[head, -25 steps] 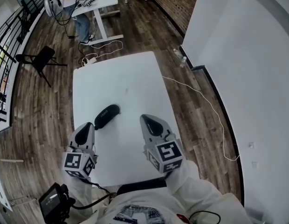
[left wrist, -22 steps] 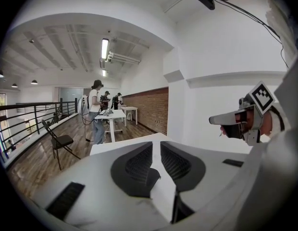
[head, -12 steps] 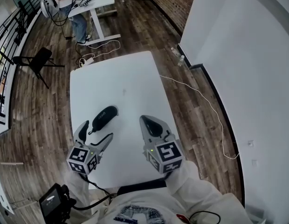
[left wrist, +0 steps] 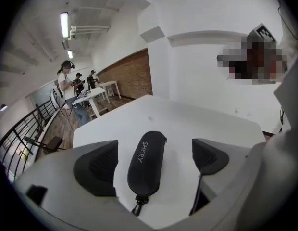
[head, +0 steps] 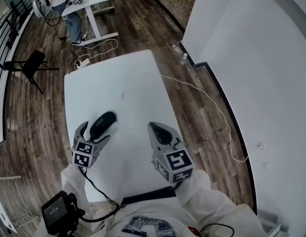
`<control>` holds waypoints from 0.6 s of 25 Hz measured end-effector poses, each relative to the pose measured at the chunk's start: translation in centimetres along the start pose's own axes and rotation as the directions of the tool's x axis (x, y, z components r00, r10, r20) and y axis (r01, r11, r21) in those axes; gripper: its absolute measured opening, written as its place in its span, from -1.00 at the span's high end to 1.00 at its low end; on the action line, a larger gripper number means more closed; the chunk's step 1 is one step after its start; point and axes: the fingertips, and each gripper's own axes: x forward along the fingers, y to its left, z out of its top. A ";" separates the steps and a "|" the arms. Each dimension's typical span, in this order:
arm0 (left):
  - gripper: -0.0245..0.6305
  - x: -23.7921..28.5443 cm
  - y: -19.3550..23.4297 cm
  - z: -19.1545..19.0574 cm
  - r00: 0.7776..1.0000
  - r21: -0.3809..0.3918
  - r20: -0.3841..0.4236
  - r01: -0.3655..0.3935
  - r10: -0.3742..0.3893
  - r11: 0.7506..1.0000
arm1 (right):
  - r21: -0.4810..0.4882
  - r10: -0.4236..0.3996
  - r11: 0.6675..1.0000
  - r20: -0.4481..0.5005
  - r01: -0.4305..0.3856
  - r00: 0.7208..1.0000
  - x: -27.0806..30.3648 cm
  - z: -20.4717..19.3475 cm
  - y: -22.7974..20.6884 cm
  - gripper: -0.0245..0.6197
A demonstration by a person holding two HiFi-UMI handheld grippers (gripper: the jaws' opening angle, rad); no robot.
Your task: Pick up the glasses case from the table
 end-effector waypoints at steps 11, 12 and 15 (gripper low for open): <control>-0.59 6.4 1.4 -4.2 0.989 0.035 -0.143 0.040 -0.035 0.999 | 0.008 -0.055 0.998 -0.027 0.055 0.998 -1.2 -1.0 -2.5 0.97; -0.59 6.8 1.3 -4.5 0.987 0.029 -0.154 0.044 -0.039 0.999 | 0.010 -0.056 0.998 -0.028 0.056 0.998 -1.2 -1.0 -2.6 0.97; -0.59 7.3 1.2 -5.1 0.984 0.000 -0.169 0.048 -0.048 0.999 | 0.008 -0.055 0.998 -0.032 0.055 0.998 -1.2 -1.2 -2.7 0.97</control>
